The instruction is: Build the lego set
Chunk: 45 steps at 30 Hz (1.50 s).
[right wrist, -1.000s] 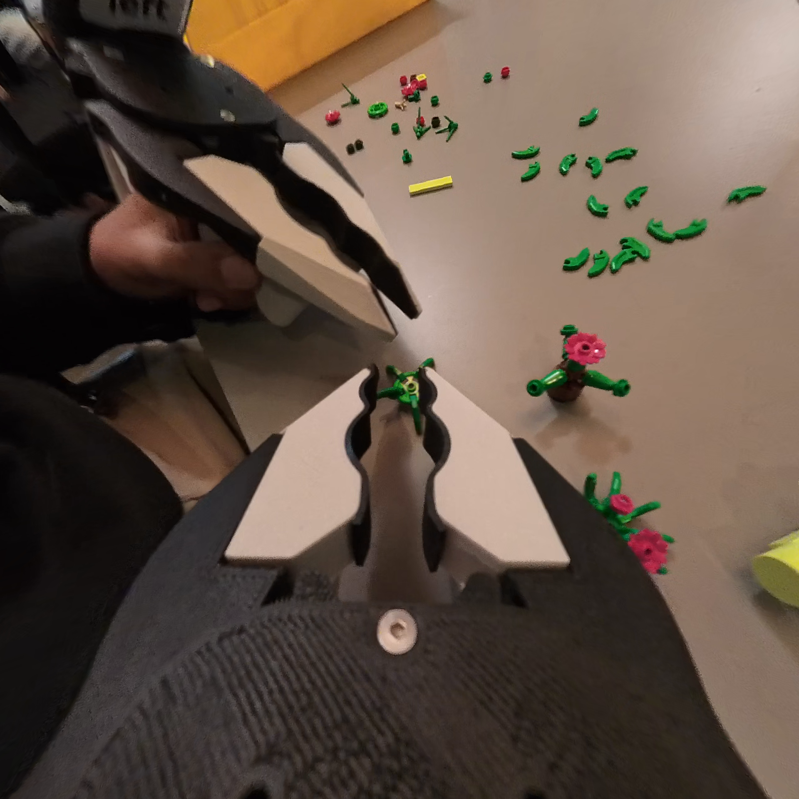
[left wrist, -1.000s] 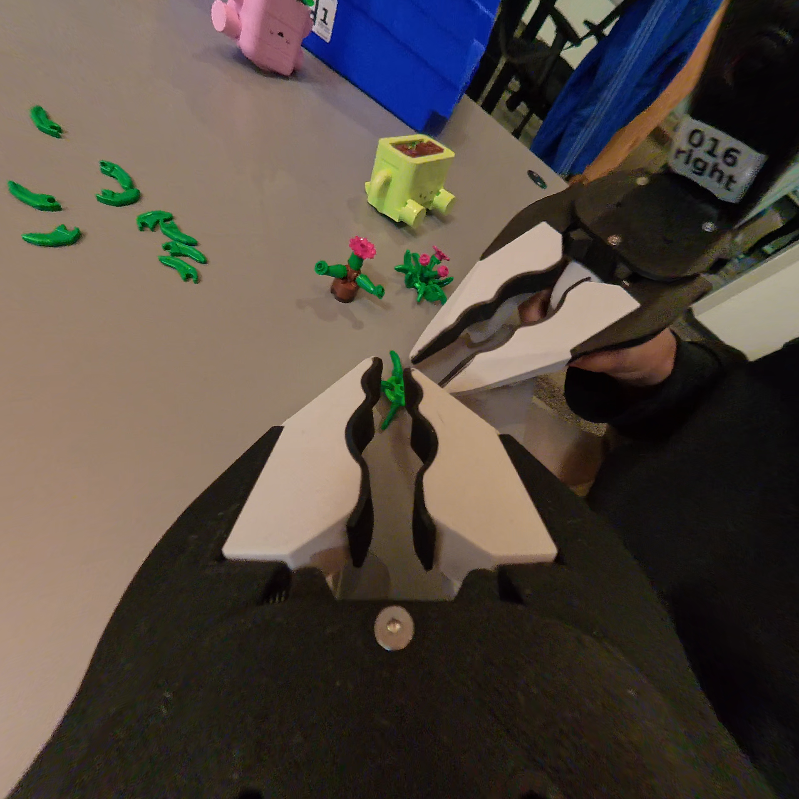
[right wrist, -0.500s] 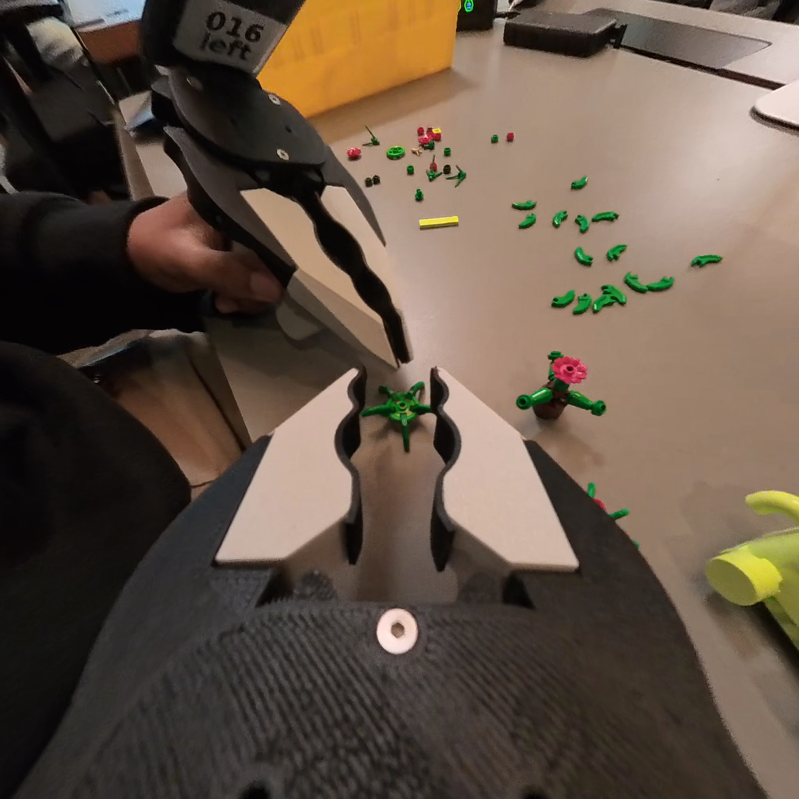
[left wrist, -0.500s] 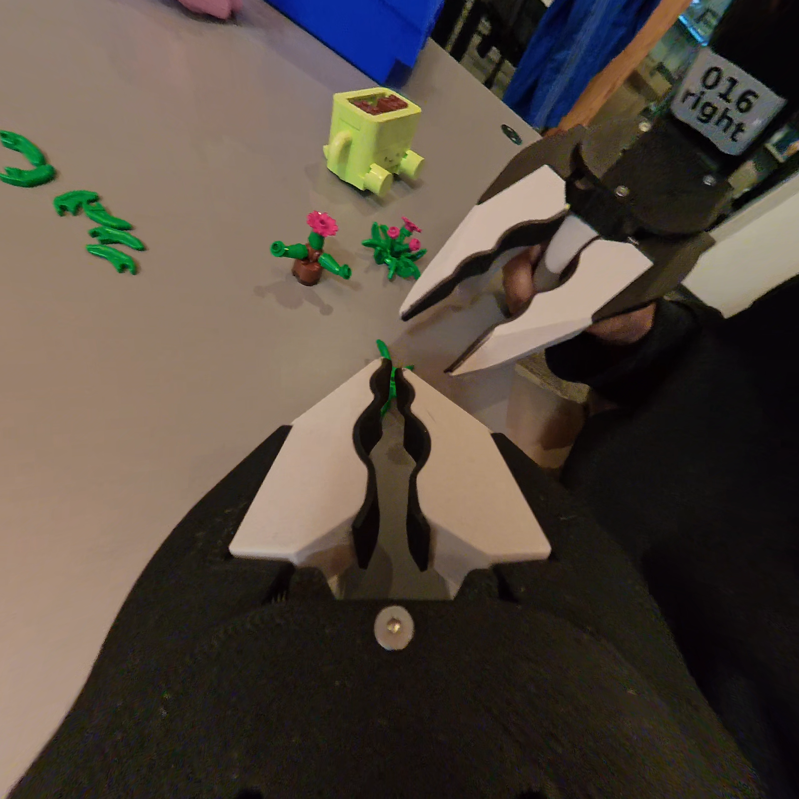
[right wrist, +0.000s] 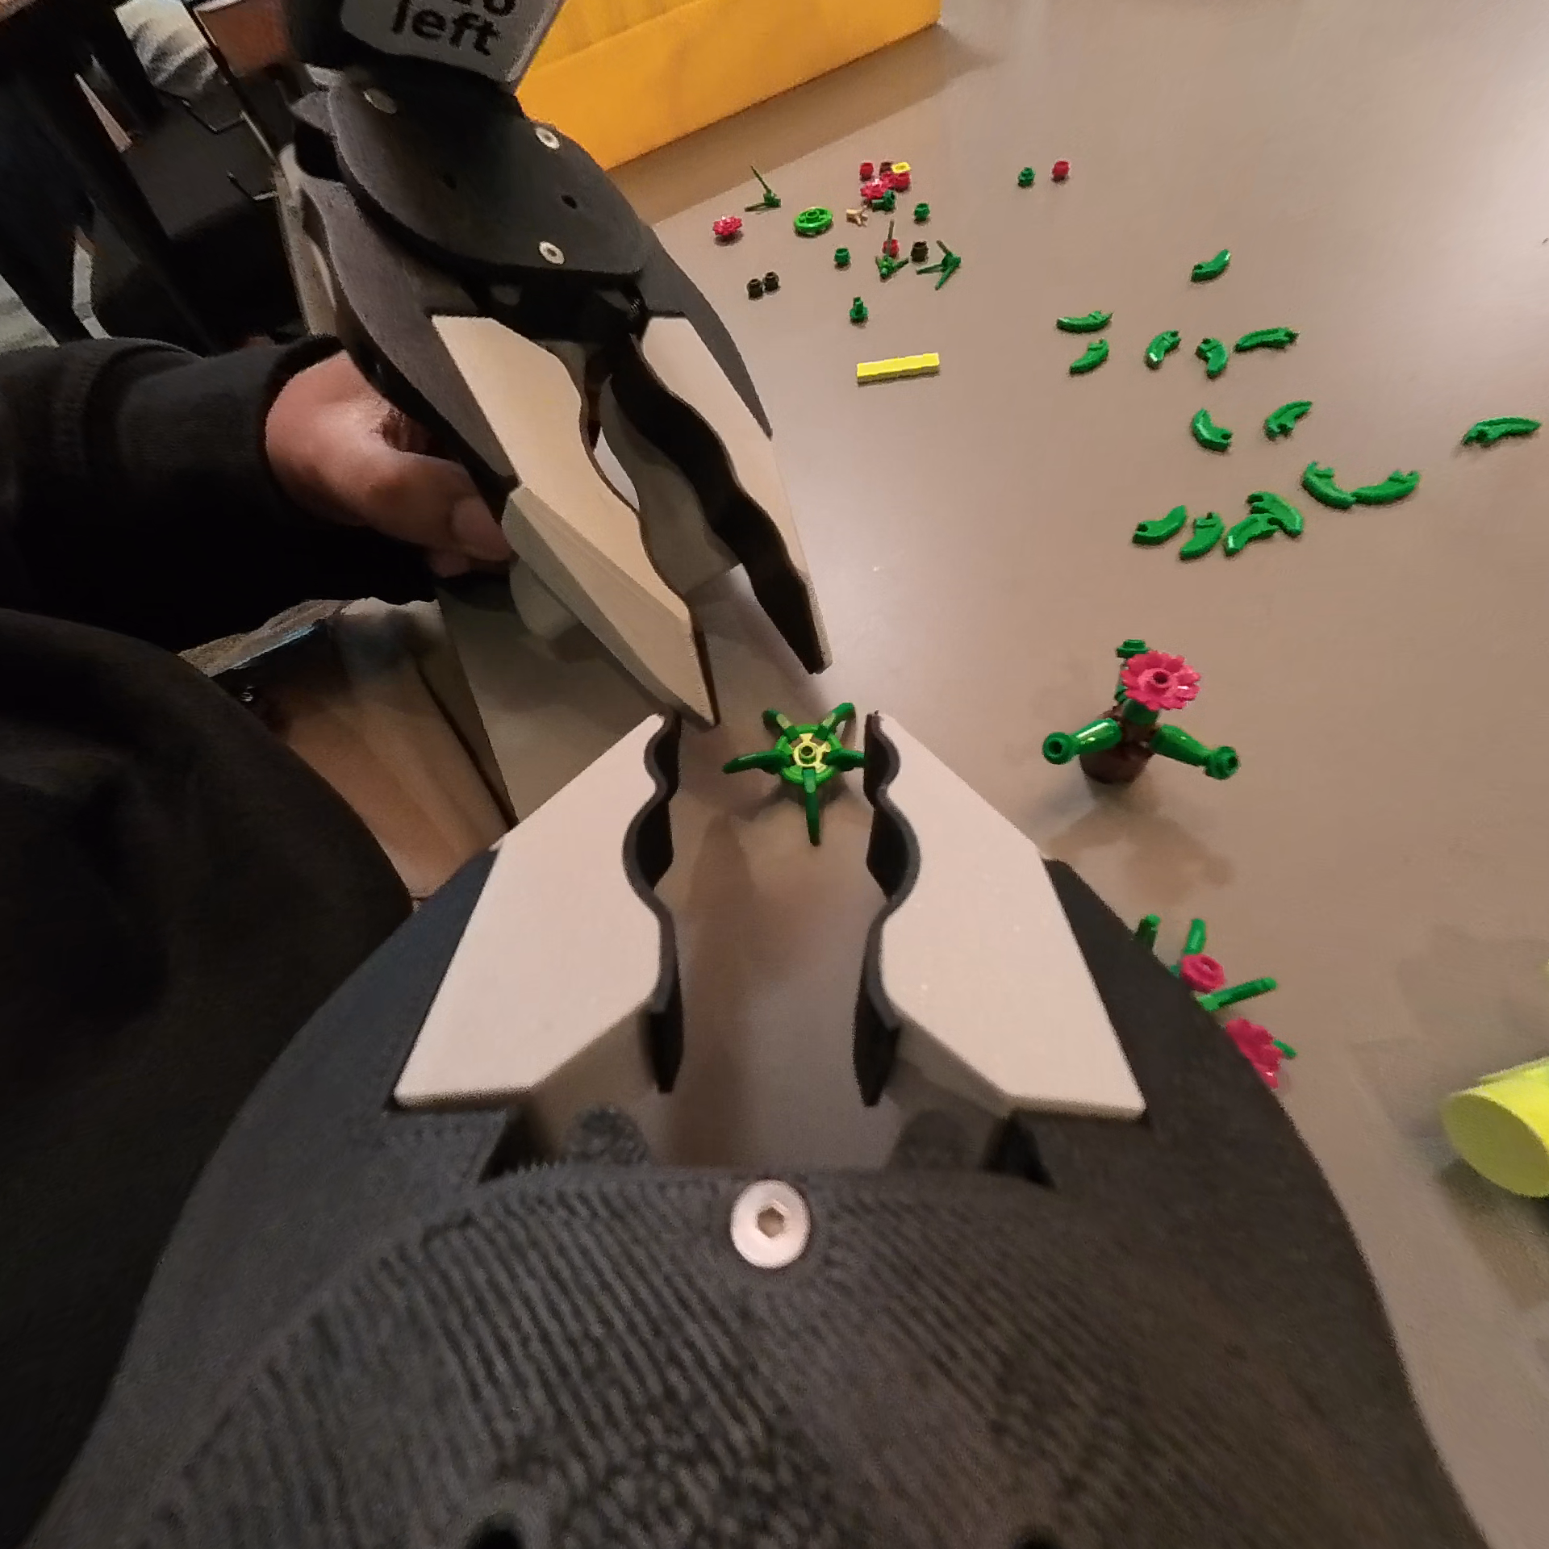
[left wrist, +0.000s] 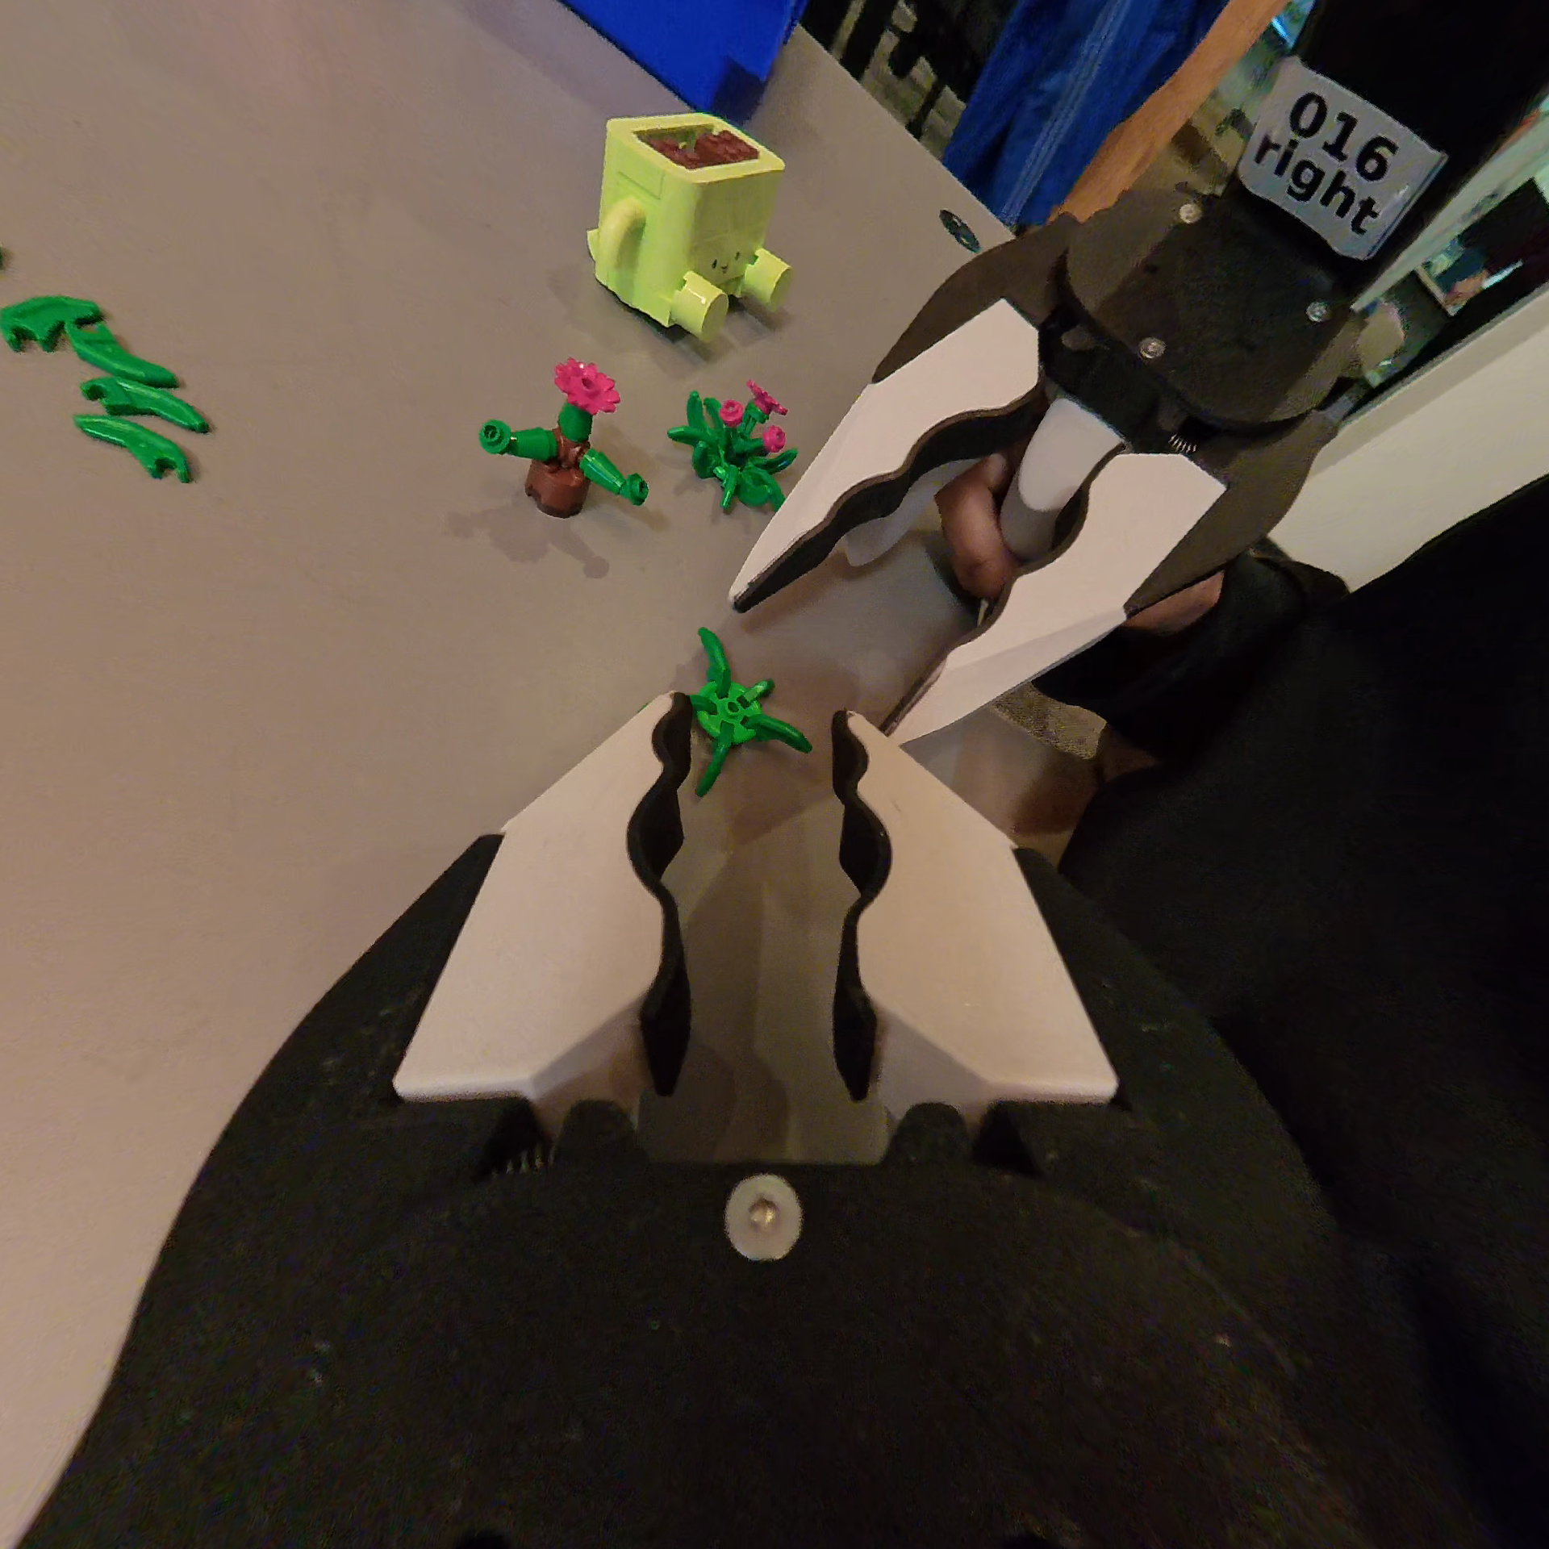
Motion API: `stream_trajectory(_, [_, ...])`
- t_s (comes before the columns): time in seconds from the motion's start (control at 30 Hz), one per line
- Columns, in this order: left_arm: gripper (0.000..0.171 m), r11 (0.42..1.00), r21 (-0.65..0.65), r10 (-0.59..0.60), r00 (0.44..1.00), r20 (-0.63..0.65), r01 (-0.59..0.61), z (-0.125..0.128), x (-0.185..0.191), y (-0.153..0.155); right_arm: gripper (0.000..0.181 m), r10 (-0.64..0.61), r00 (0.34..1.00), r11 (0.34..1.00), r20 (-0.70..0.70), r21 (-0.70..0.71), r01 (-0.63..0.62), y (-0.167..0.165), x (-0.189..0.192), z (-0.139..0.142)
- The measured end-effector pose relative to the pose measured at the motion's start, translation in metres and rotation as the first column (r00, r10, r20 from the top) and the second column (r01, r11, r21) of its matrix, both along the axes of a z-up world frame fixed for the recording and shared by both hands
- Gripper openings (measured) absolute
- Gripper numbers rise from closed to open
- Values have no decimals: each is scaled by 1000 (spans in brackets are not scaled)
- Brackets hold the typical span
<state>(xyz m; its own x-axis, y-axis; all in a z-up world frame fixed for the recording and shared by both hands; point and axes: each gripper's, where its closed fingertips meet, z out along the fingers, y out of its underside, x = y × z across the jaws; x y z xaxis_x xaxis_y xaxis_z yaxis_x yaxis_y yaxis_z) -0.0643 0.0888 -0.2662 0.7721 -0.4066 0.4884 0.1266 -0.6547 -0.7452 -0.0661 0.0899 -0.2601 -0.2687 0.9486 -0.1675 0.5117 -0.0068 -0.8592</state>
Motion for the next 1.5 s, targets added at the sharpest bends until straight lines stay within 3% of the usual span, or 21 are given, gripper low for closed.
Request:
stream_trajectory(0.97, [5,992,-125,25,998,-53,-31,-20,-2,1,36,-45,995,996,87,78,38,5,-4,-17])
stream_trajectory(1.5, [3,989,-142,23,997,-78,-34,-24,-2,0,37,-48,992,993,113,112,35,5,-4,-23])
